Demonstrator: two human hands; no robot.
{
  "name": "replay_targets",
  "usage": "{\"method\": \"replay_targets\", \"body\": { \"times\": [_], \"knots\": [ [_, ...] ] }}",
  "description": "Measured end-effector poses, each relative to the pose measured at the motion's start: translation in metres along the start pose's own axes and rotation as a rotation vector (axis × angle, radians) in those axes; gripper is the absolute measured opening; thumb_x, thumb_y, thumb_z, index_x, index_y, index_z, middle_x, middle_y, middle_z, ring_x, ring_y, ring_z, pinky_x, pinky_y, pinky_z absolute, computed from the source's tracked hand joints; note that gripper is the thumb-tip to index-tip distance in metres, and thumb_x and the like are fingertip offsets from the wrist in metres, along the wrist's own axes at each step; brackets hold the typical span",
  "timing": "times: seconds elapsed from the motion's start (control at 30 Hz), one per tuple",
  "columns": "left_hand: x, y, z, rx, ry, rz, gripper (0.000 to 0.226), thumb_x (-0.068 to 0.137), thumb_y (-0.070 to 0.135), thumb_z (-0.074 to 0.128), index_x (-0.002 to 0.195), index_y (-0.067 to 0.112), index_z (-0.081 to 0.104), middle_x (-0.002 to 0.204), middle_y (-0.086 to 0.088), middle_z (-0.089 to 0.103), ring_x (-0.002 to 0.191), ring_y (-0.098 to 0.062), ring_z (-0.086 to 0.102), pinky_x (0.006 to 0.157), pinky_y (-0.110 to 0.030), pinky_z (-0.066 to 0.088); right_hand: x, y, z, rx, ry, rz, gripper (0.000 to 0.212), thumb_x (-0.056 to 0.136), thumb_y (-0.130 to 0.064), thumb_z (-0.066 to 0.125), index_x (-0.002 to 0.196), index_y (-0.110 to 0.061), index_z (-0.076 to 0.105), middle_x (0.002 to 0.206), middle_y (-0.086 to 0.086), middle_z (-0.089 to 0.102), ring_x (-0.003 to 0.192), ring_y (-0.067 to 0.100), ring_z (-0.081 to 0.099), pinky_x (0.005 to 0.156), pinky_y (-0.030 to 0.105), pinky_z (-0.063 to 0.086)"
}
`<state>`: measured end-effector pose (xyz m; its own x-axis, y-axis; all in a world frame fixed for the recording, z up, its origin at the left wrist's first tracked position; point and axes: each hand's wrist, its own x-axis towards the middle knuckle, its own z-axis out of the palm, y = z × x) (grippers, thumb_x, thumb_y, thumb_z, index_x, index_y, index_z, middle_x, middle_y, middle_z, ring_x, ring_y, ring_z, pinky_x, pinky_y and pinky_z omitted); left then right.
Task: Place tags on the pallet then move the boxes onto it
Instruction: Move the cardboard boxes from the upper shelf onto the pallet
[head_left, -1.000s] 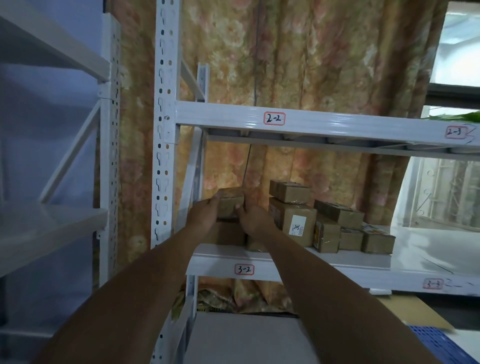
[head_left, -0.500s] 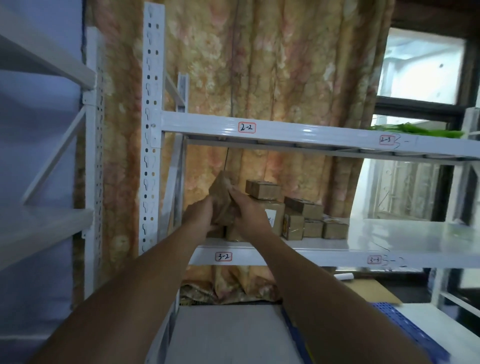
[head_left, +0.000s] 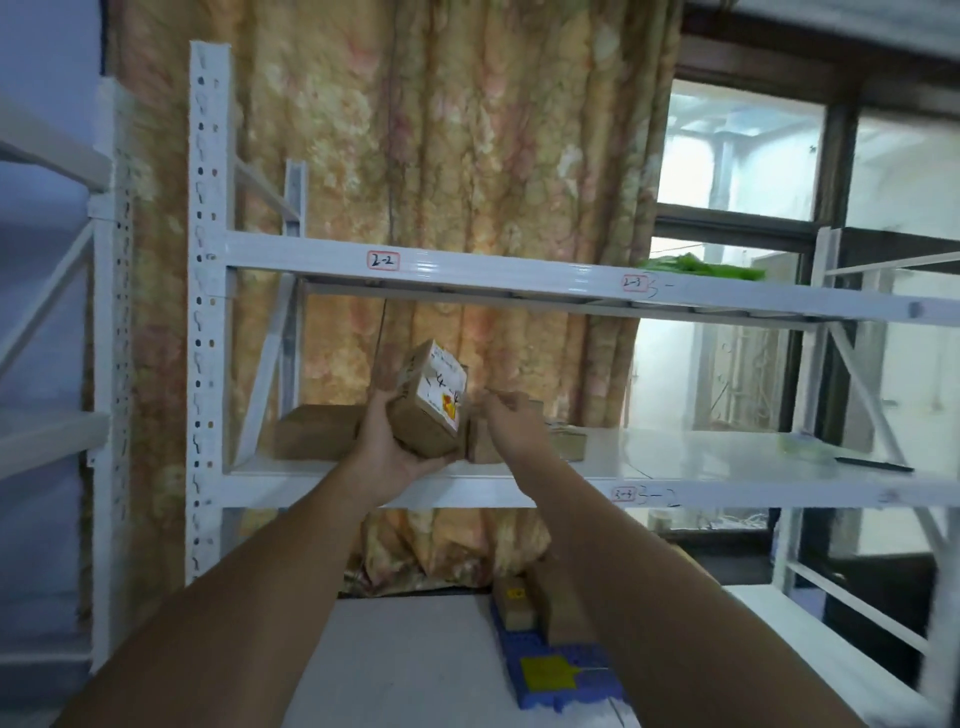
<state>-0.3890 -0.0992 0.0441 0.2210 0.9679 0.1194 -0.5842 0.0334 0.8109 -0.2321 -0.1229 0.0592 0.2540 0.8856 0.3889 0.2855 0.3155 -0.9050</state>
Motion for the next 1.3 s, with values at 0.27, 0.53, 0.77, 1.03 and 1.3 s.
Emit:
{"method": "replay_targets", "body": {
  "times": [0.27,0.53,0.77,1.03,1.3],
  "knots": [
    [-0.032,-0.093,0.095,0.038,-0.111,-0.092,0.058,0.095,0.052,0.043,0.124,0.008,0.068,0.123,-0.023,0.068,0.116,-0.042,0.064,0.1,-0.062,0.049,-0.022,0.033,-0.11,0.199,-0.034,0.112,0.027,0.095,-0.039,0.06,0.1,-0.015,0.071,0.092,0.006,0.074,0.088,0.025,0.07,0.092,0.045,0.056],
    [-0.043,-0.135,0.151,0.301,0.064,0.005,0.025,0.096,0.043,0.059,0.102,0.02,0.069,0.11,-0.005,0.069,0.103,-0.024,0.066,0.096,-0.048,0.054,-0.028,0.067,-0.201,0.145,-0.005,0.129,0.034,0.092,-0.045,0.067,0.116,-0.02,0.068,0.103,0.001,0.076,0.093,0.021,0.073,0.079,0.04,0.062],
    [-0.01,-0.152,0.163,0.489,-0.016,-0.001,0.037,0.084,0.034,0.078,0.115,0.017,0.067,0.113,-0.008,0.073,0.1,-0.026,0.072,0.085,-0.047,0.06,-0.015,0.1,-0.236,0.106,-0.025,0.138,0.034,0.091,-0.046,0.07,0.112,-0.019,0.067,0.1,0.004,0.076,0.087,0.021,0.075,0.071,0.037,0.062],
    [0.027,-0.208,0.121,0.772,-0.231,-0.386,0.038,0.087,0.026,0.076,0.12,0.009,0.067,0.108,-0.013,0.076,0.1,-0.029,0.072,0.091,-0.045,0.058,0.003,0.173,-0.255,-0.089,-0.386,0.6,0.042,0.089,-0.036,0.076,0.116,-0.005,0.067,0.107,0.015,0.071,0.094,0.034,0.072,0.083,0.049,0.062],
    [0.071,-0.251,0.083,0.725,-0.169,-0.513,0.017,0.091,0.014,0.071,0.106,0.007,0.065,0.08,-0.006,0.078,0.074,-0.019,0.075,0.062,-0.034,0.061,0.033,0.242,-0.235,0.004,-0.447,0.735,0.043,0.092,-0.025,0.073,0.124,0.002,0.062,0.11,0.018,0.073,0.099,0.032,0.073,0.086,0.046,0.061]
  ]
}}
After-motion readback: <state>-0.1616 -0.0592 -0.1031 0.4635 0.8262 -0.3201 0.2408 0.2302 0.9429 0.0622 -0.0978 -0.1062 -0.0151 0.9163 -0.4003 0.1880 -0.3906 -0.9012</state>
